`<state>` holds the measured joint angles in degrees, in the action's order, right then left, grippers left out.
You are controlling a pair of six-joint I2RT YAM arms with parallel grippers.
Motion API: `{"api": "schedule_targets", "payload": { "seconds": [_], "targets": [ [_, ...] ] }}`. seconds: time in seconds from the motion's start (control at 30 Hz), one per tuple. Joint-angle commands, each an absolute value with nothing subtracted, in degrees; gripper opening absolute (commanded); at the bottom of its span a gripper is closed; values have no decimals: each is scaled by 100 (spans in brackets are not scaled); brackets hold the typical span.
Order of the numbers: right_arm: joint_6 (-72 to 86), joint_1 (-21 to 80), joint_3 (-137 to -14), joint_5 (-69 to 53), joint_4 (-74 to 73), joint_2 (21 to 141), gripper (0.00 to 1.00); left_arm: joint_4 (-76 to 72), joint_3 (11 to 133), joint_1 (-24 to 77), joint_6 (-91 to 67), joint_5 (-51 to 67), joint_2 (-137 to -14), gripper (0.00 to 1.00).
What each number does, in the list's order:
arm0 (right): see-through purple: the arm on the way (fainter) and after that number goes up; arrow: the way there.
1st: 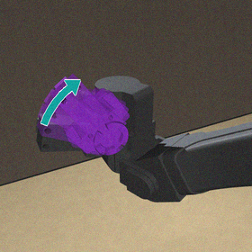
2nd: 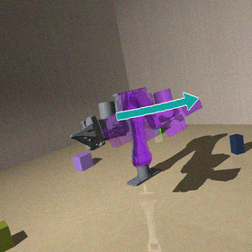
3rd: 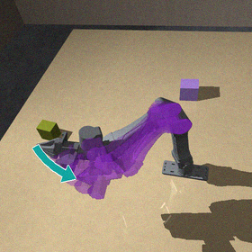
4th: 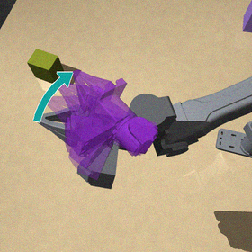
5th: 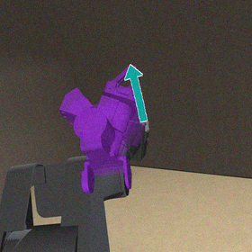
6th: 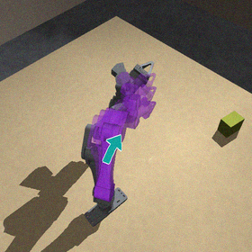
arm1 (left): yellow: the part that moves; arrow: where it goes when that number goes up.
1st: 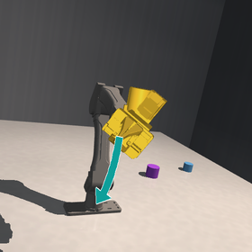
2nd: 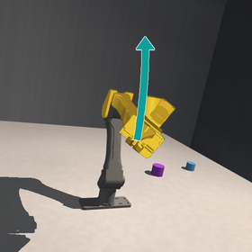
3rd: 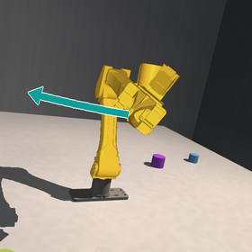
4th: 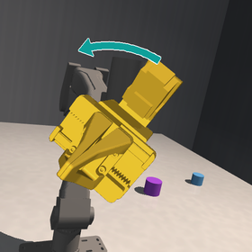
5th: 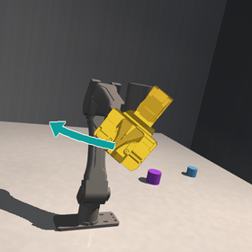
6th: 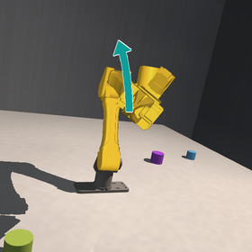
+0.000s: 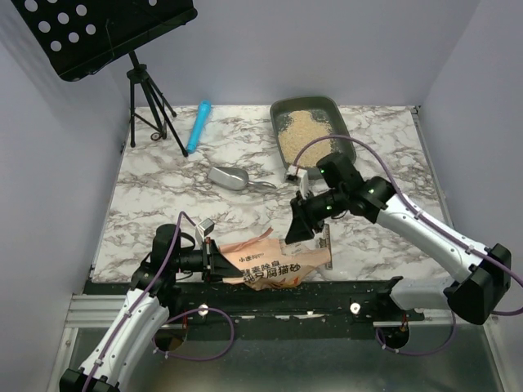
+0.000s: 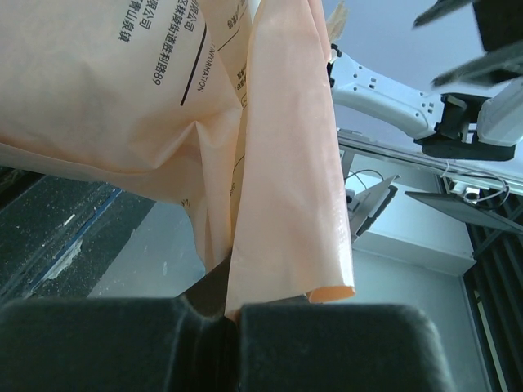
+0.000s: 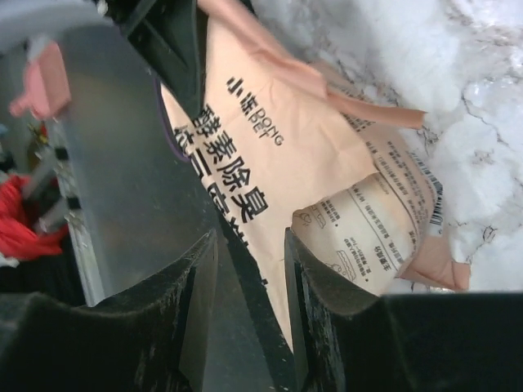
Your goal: Fill the litter box with clean litter
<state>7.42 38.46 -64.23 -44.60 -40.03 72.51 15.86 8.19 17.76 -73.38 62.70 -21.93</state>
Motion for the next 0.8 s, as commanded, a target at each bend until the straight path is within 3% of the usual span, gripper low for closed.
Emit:
{"api": "schedule_targets", "payload": {
  "seconds": [0.0, 0.37, 0.77],
  "targets": [
    [-342, 4665, -6689, -3483, -4720, 7295, 46, 1644, 879, 1811, -7523, 6267, -2206, 0],
    [-1414, 5756, -6074, -2751, -4237, 6777, 49, 1775, 967, 1828, -7418, 6231, -2224, 0],
    [-1854, 6073, -5581, -2452, -3665, 6768, 54, 1758, 958, 1837, -7409, 6223, -2259, 0]
  ]
}}
